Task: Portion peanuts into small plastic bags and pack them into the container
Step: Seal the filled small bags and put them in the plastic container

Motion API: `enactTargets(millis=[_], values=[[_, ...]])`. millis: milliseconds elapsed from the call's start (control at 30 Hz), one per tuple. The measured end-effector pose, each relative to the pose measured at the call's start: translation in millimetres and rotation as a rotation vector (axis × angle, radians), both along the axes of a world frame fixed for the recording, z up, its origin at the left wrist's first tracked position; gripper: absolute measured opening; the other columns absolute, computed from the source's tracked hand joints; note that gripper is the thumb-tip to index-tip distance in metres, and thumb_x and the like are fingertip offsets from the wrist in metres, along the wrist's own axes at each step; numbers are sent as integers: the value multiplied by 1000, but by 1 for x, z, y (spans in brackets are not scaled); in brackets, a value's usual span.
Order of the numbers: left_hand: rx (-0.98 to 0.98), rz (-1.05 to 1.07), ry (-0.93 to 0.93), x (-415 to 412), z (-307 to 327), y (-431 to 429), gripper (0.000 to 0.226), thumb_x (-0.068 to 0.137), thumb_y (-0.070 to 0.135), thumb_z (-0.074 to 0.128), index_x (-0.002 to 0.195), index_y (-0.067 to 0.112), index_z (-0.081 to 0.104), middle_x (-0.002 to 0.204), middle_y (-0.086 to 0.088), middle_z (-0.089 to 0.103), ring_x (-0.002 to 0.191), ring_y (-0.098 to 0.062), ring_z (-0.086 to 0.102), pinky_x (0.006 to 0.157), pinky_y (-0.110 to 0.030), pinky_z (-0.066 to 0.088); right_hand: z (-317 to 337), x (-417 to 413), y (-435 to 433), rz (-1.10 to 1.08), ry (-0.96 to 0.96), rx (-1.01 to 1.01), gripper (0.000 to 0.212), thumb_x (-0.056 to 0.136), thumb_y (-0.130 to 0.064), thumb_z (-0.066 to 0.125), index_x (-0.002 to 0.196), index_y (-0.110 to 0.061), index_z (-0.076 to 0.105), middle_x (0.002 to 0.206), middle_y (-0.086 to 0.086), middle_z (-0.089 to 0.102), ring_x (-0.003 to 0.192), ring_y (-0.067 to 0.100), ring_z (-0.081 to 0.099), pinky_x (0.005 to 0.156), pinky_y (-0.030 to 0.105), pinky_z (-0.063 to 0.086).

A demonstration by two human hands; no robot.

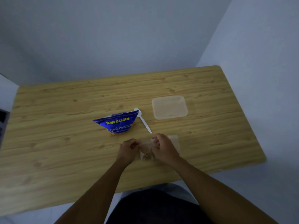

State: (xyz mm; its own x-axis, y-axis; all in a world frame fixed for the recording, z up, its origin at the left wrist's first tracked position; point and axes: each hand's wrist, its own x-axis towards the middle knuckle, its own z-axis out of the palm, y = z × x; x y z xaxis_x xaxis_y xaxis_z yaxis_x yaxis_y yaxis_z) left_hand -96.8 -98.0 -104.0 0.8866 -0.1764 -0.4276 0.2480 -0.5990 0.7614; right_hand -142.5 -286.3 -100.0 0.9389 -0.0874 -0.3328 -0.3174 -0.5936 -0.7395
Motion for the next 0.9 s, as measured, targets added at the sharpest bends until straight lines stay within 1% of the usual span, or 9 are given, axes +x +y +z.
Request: enactTargets(millis=[133, 267, 433, 500, 600, 667, 700, 800, 900], values=[[-85, -6, -25, -3, 14, 7, 5, 86, 9, 72, 85, 13, 74, 74, 7, 74, 70, 4, 65, 69, -10, 47, 6, 7, 4, 29, 72, 78, 33, 88, -24, 70, 121, -22, 65, 104, -5, 65, 94, 7, 62, 77, 14, 48], [-149, 31, -1, -1, 28, 14, 5, 91, 11, 68, 87, 10, 71, 77, 3, 76, 77, -6, 70, 75, -18, 52, 11, 11, 5, 49, 80, 94, 5, 83, -18, 77, 84, -20, 73, 83, -5, 73, 75, 5, 68, 72, 25, 57], [-310, 114, 51, 4, 46, 17, 9, 95, 6, 61, 93, 0, 67, 82, -10, 76, 78, -13, 71, 74, -24, 56, 28, 14, 7, -1, 67, 154, 8, 82, -14, 78, 82, -22, 76, 82, -7, 74, 75, 2, 68, 72, 21, 55], [-328, 114, 59, 6, 52, 18, 10, 96, 9, 60, 95, 4, 67, 85, -9, 76, 82, -18, 72, 76, -31, 60, 35, 17, 8, -34, 67, 210, 9, 81, -18, 79, 86, -24, 74, 86, -5, 74, 80, 4, 69, 77, 27, 59], [-312, 96, 40, 9, 56, 19, 10, 96, 13, 61, 99, 7, 69, 88, -8, 76, 86, -23, 73, 77, -37, 61, 51, 22, 17, -98, 32, 371, 36, 70, -45, 84, 99, -29, 72, 99, -8, 75, 93, 4, 70, 81, 24, 59], [-300, 80, 18, 11, 60, 19, 11, 96, 13, 61, 100, 6, 69, 88, -8, 76, 86, -24, 73, 78, -39, 60, 63, 26, 24, -138, 5, 438, 47, 61, -57, 83, 97, -27, 77, 96, -6, 77, 91, 6, 72, 77, 22, 59], [-296, 78, 2, 11, 62, 19, 11, 96, 12, 61, 98, 6, 69, 86, -7, 76, 85, -22, 74, 78, -39, 60, 67, 28, 27, -137, -12, 437, 42, 64, -55, 83, 93, -25, 79, 91, -4, 78, 87, 7, 72, 74, 24, 58], [-229, 54, -124, 12, 67, 20, 8, 92, 12, 67, 89, 15, 73, 76, 5, 75, 74, -4, 70, 73, -20, 56, 72, 31, 33, -142, -95, 362, 11, 76, -32, 86, 80, -23, 81, 75, -3, 77, 69, 2, 66, 63, 21, 52], [-110, 8, -256, 13, 72, 20, 6, 88, 13, 72, 89, 16, 77, 73, 12, 73, 70, 4, 66, 64, -7, 45, 72, 32, 38, -181, -147, 290, 6, 77, -22, 85, 75, -23, 81, 68, -6, 75, 61, -1, 64, 58, 17, 49]])
